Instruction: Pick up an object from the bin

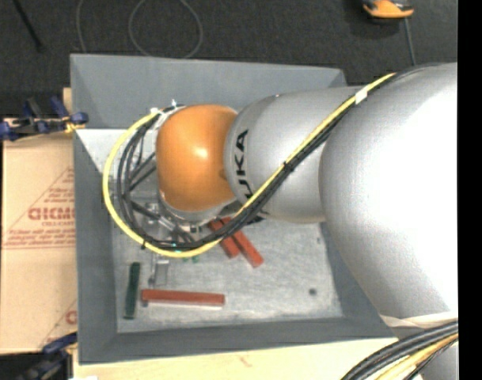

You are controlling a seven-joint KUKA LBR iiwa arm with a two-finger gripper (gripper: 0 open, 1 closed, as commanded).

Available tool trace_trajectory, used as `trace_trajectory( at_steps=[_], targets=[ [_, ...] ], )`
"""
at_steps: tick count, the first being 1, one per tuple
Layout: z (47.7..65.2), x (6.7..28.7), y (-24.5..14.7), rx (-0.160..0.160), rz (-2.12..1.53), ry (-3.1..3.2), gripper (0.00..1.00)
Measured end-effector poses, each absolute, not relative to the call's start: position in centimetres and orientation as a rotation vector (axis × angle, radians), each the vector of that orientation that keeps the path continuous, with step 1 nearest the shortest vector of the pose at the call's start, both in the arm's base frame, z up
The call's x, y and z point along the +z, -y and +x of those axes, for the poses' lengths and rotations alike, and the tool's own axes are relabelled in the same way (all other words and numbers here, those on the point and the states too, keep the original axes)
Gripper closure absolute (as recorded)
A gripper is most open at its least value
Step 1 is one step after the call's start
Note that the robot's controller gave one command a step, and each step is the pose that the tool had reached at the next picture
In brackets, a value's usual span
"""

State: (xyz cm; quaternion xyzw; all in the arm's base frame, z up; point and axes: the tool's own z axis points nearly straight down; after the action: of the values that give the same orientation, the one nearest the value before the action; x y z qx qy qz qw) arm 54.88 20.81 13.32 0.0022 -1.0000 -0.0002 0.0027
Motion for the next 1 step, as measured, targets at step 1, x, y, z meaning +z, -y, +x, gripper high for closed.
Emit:
trace_trajectory(
  at_steps=[1],
  targets=[
    [48.32,8.14,-19.96,0.002,-0.022,3.133,0.00]
  ],
)
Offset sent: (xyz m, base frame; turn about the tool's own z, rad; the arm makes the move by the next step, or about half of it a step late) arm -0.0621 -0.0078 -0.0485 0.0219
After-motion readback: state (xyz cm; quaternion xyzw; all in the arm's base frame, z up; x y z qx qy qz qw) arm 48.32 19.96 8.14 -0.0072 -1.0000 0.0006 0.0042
